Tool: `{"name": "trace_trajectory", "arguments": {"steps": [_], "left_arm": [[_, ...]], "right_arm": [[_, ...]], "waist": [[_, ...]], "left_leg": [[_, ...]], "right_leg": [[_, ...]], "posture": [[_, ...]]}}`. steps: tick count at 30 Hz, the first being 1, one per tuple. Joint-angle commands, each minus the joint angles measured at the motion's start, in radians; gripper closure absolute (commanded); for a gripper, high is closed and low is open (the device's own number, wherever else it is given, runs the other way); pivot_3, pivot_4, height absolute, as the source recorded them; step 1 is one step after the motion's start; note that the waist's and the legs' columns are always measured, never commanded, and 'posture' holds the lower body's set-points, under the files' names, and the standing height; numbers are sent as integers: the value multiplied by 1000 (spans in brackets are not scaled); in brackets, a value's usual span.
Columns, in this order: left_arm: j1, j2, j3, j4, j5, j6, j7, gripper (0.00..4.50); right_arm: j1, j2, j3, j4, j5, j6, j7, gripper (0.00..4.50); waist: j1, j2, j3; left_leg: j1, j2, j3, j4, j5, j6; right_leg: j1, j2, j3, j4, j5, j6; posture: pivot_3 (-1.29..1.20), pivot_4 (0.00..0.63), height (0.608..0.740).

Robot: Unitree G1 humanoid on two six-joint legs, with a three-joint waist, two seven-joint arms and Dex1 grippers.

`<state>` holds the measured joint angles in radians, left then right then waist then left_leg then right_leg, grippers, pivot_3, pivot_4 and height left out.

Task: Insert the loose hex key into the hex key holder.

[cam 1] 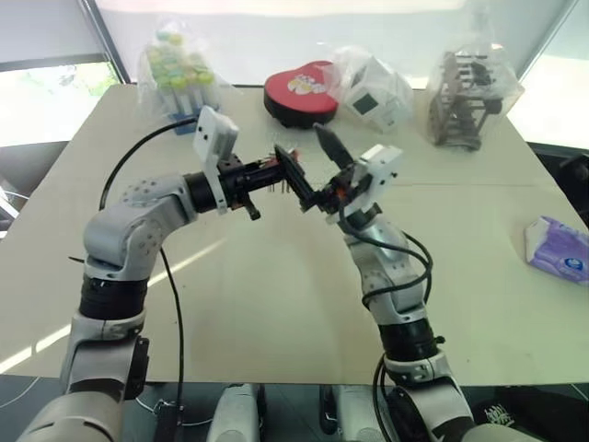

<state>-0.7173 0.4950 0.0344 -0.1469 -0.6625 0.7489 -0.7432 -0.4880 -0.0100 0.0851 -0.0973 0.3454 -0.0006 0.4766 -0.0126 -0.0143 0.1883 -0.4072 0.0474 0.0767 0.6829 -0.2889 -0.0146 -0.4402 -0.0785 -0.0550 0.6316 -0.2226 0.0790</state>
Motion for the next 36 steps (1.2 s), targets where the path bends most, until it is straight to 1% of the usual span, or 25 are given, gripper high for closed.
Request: {"name": "trace_trajectory", "arguments": {"steps": [1, 4, 7, 11, 13, 17, 19, 21, 26, 32, 34, 35, 36], "left_arm": [[-19, -7, 23, -17, 3, -32, 2, 4500], [-16, -23, 21, -10, -2, -29, 7, 4500], [-7, -55, 15, -1, -20, -16, 11, 4500], [16, -168, 8, 21, -84, 50, 53, 4500], [40, -255, -2, 31, -130, 117, 106, 4500], [88, -386, 16, 74, -191, 239, 231, 4500], [108, -431, 38, 115, -208, 289, 293, 4500], [117, -447, 55, 139, -213, 320, 330, 4500], [129, -451, 75, 216, -193, 369, 390, 4500], [150, -405, 56, 233, -174, 412, 371, 4500], [159, -393, 56, 223, -173, 421, 369, 3561], [163, -381, 53, 211, -166, 419, 364, 3167], [166, -372, 50, 202, -161, 417, 360, 2631]], "right_arm": [[57, -74, -29, -174, 83, 92, 32, 43], [133, -178, -90, -273, 154, 183, 55, 43], [191, -268, -166, -318, 196, 237, 54, 43], [240, -346, -251, -311, 213, 256, 54, 43], [263, -373, -275, -304, 206, 254, 58, 43], [287, -383, -283, -304, 193, 248, 49, 43], [301, -379, -279, -311, 182, 244, 39, 43], [313, -374, -278, -320, 177, 242, 31, 43], [344, -368, -272, -344, 167, 238, 9, 43], [356, -361, -256, -357, 151, 235, -8, 43], [355, -363, -255, -356, 150, 235, -9, 0], [352, -365, -252, -352, 145, 234, -7, 0], [350, -367, -250, -349, 141, 233, -6, 0]], "waist": [[2, 0, 0], [3, 0, 0], [3, 0, 0], [4, 0, 0], [4, 0, 0], [1, 0, 0], [1, 0, 0], [1, 0, 0], [3, 0, 0], [3, 0, 0], [3, 0, 0], [3, 0, 0], [3, 0, 0]], "left_leg": [[0, 0, 0, 0, 0, 0], [0, 0, 0, 0, 0, 0], [0, 0, 0, 1, 0, 0], [0, 0, 0, 1, 0, 0], [0, 0, 0, 1, 0, 0], [0, 0, 0, 1, 0, 1], [1, 0, -1, 1, 0, 1], [1, 0, -1, 1, 0, 1], [1, -1, -1, 1, 0, 1], [1, -1, -1, 1, 0, 1], [1, -1, -1, 1, 0, 1], [1, -1, -1, 1, 0, 1], [1, -1, -1, 1, 0, 1]], "right_leg": [[0, 0, 0, 0, 0, 0], [0, 0, 0, 0, 0, 0], [1, 0, 0, -1, 0, 0], [1, 0, 0, -1, 0, 0], [1, 0, 0, -1, 0, 0], [1, 0, 0, -1, 0, 0], [1, 0, 0, 0, 0, 0], [1, 1, 0, 0, 0, 0], [1, 1, 0, 0, 0, 0], [1, 1, 0, -1, 0, 0], [1, 1, 0, -1, 0, 0], [1, 1, 0, 0, 0, 0], [1, 1, 0, 0, 0, 0]], "posture": [[0, 150, 740], [0, 150, 740], [0, 150, 740], [0, 150, 740], [0, 150, 740], [0, 150, 740], [0, 150, 740], [0, 150, 740], [0, 150, 740], [0, 150, 740], [0, 150, 740], [0, 150, 740], [0, 150, 740]]}}
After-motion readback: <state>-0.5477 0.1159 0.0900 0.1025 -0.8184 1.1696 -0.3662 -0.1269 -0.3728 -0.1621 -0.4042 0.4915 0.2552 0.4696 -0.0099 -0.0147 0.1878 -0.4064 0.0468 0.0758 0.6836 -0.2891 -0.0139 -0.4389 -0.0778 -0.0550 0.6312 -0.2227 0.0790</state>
